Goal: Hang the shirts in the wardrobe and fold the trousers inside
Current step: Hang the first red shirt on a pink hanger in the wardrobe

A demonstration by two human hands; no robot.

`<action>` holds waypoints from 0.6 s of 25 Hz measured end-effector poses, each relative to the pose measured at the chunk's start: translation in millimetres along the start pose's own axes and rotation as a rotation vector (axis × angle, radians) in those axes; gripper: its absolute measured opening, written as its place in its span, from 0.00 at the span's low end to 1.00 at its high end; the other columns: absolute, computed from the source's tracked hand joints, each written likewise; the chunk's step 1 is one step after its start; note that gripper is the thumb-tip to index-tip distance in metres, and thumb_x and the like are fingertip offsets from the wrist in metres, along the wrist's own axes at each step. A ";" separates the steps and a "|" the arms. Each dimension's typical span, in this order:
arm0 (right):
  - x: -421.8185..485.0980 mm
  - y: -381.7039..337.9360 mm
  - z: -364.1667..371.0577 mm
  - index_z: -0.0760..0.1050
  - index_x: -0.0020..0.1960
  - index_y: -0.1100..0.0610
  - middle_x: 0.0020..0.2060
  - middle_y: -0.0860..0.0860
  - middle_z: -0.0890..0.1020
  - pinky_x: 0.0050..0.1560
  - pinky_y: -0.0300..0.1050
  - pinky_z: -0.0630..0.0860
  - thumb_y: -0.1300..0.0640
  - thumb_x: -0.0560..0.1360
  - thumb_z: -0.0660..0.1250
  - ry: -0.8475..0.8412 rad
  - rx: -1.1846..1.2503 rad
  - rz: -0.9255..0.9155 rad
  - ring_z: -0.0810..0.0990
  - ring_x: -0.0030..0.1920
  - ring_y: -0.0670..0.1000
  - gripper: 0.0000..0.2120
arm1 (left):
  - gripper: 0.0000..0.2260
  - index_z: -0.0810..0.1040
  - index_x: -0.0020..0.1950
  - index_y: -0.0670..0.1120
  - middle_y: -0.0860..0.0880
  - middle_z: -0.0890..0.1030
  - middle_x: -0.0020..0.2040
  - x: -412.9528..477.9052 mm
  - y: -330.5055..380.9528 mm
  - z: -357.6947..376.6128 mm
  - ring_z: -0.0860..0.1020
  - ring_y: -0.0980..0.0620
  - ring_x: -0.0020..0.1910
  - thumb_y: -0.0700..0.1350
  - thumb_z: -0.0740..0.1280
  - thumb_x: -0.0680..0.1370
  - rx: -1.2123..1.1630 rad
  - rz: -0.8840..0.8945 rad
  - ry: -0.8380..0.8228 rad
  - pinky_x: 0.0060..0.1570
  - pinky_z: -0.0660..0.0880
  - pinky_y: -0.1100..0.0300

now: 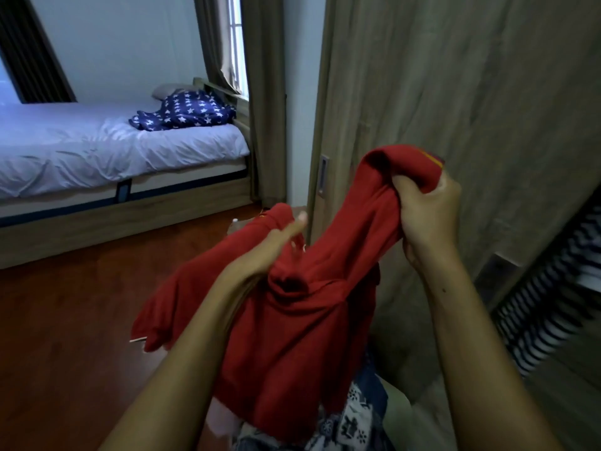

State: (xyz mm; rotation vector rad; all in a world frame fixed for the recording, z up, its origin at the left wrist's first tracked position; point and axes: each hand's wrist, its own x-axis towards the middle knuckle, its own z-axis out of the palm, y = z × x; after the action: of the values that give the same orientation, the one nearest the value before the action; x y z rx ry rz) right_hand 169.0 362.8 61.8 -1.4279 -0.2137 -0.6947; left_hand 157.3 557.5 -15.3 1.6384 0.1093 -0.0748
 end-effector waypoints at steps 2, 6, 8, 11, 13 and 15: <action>5.4 -17.5 -13.4 0.80 0.50 0.57 0.40 0.42 0.83 0.48 0.34 0.76 0.67 0.71 0.67 0.046 -0.004 -0.080 0.82 0.43 0.40 0.11 | 0.25 0.74 0.43 0.42 0.47 0.76 0.36 -0.8 11.2 17.8 0.74 0.55 0.31 0.66 0.67 0.71 0.419 0.018 -0.097 0.36 0.69 0.59; 15.8 -45.3 -46.0 0.80 0.52 0.58 0.43 0.47 0.83 0.52 0.36 0.76 0.63 0.71 0.68 0.100 -0.110 -0.171 0.82 0.45 0.41 0.10 | 0.18 0.79 0.57 0.49 0.52 0.83 0.53 -16.3 37.5 50.8 0.82 0.54 0.51 0.58 0.68 0.73 0.414 0.140 -0.494 0.56 0.76 0.57; 15.0 -55.0 -68.0 0.81 0.52 0.58 0.44 0.48 0.83 0.52 0.36 0.76 0.62 0.71 0.68 0.142 -0.191 -0.219 0.81 0.45 0.40 0.10 | 0.18 0.78 0.58 0.51 0.49 0.83 0.54 -18.0 43.3 67.9 0.82 0.50 0.51 0.59 0.68 0.73 0.415 0.252 -0.549 0.55 0.78 0.52; 6.4 -67.6 -107.0 0.80 0.51 0.57 0.42 0.46 0.82 0.49 0.31 0.74 0.64 0.71 0.68 0.250 -0.252 -0.238 0.80 0.42 0.35 0.09 | 0.05 0.76 0.42 0.49 0.43 0.81 0.40 -2.8 47.6 88.7 0.80 0.43 0.33 0.45 0.65 0.78 0.744 0.385 -0.384 0.37 0.78 0.45; -4.1 -75.0 -132.8 0.79 0.51 0.57 0.40 0.40 0.82 0.47 0.29 0.72 0.65 0.71 0.68 0.328 -0.242 -0.233 0.79 0.41 0.34 0.10 | 0.09 0.74 0.39 0.46 0.40 0.81 0.40 2.8 52.4 107.6 0.81 0.41 0.34 0.38 0.60 0.78 0.892 0.401 -0.234 0.34 0.80 0.49; -13.4 -83.1 -154.0 0.79 0.50 0.55 0.35 0.36 0.82 0.46 0.28 0.72 0.66 0.71 0.68 0.385 -0.239 -0.230 0.80 0.41 0.34 0.11 | 0.08 0.71 0.41 0.46 0.39 0.80 0.41 0.4 53.9 140.9 0.81 0.43 0.35 0.38 0.58 0.79 0.695 0.378 -0.241 0.35 0.79 0.52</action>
State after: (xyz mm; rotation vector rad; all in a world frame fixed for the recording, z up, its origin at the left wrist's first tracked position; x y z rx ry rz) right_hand 71.4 221.7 98.7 -1.4752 0.0083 -1.2008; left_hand 166.4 413.3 28.1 2.2975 -0.4592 -0.0191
